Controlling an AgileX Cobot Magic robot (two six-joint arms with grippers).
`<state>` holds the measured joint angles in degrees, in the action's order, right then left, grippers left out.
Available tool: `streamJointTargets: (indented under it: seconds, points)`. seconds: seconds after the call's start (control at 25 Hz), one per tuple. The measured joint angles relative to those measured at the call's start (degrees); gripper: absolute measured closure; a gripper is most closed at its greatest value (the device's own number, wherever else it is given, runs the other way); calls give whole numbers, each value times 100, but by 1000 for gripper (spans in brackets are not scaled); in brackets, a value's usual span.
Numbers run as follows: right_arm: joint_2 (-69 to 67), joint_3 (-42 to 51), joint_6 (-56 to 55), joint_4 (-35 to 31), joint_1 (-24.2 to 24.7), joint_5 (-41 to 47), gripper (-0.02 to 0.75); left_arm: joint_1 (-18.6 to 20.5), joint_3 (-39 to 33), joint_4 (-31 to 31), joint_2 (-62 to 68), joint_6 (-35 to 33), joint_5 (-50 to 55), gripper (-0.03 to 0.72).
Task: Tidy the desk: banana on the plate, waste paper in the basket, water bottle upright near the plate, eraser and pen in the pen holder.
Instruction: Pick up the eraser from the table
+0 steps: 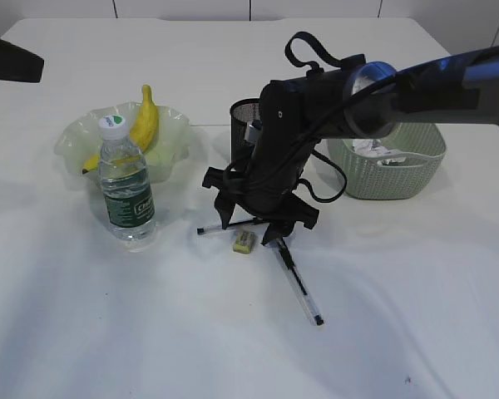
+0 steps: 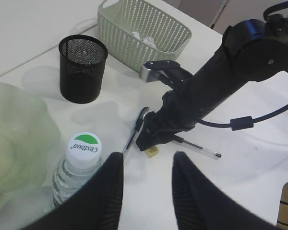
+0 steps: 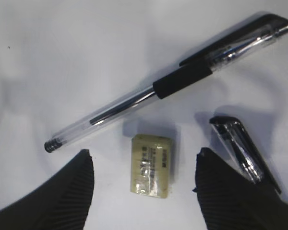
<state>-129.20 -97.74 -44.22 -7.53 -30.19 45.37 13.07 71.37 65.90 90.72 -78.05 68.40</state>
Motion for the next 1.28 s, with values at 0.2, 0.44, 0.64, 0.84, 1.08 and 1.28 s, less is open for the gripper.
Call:
streamJointTargets:
  seconds: [0.2,0.44,0.64,0.84,1.08,1.28]
  points:
    - [-78,-11,0,0,0,0,244,0,0,-9,0,0,0,452]
    - [-78,-11,0,13,0,0,244,0,0,-9,0,0,0,452]
    - [-78,-11,0,79,0,64,244,0,0,-9,0,0,0,452]
    - [-78,-11,0,144,0,214,244,0,0,-9,0,0,0,452]
    - [-78,-11,0,228,0,296,244,0,0,-9,0,0,0,452]
    - [-78,-11,0,405,0,481,244,0,0,-81,0,0,0,452]
